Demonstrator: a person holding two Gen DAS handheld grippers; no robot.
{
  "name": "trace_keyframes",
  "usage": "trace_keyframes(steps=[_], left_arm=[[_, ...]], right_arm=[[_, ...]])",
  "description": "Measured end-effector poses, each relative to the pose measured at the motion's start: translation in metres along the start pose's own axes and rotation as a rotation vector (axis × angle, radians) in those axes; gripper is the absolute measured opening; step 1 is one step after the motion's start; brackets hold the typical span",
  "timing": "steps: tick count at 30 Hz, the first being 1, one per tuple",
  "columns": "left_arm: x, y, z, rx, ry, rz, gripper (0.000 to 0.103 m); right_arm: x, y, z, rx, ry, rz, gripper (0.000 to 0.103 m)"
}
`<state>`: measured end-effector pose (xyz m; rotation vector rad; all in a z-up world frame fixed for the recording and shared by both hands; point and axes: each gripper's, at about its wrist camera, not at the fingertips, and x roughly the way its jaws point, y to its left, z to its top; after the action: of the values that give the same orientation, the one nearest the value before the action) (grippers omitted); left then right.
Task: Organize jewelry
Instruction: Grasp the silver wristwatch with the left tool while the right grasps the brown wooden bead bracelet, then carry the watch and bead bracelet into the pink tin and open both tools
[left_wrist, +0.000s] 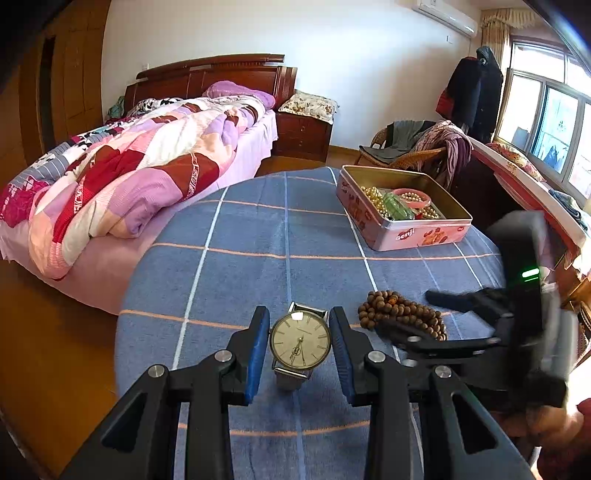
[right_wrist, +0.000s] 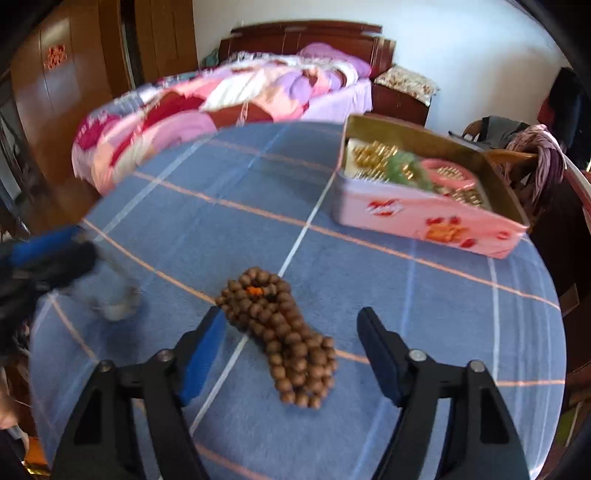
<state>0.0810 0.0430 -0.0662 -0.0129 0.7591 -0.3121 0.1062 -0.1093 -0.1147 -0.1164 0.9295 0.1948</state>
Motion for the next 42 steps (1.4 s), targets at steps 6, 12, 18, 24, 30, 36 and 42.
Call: trace_keyframes(steps=[6,12,18,24,30,36,42], left_arm=[[-0.004,-0.005,0.002,0.011,-0.003,0.011,0.034],[-0.017,-0.024,0.005,0.057,-0.034,0.014,0.034],[-0.031,-0.042,0.01,0.076,-0.06,0.008,0.034],[-0.048,-0.058,0.015,0.092,-0.097,-0.008,0.034],[-0.062,-0.073,0.02,0.109,-0.132,-0.032,0.034],[-0.071,-0.082,0.021,0.119,-0.16,-0.062,0.034],[-0.068,-0.087,0.022,0.12,-0.159,-0.073,0.034]], right_arm=[[-0.012,-0.013,-0.007,0.121,0.009,0.047,0.025],[-0.067,-0.026,-0.023,0.243,-0.111,0.015,0.025],[-0.116,-0.03,-0.026,0.298,-0.227,-0.038,0.025],[-0.147,-0.035,-0.023,0.358,-0.308,-0.065,0.025],[-0.159,-0.035,-0.024,0.372,-0.346,-0.088,0.025],[-0.171,-0.034,-0.026,0.366,-0.373,-0.124,0.025],[-0.177,-0.038,-0.027,0.374,-0.391,-0.15,0.025]])
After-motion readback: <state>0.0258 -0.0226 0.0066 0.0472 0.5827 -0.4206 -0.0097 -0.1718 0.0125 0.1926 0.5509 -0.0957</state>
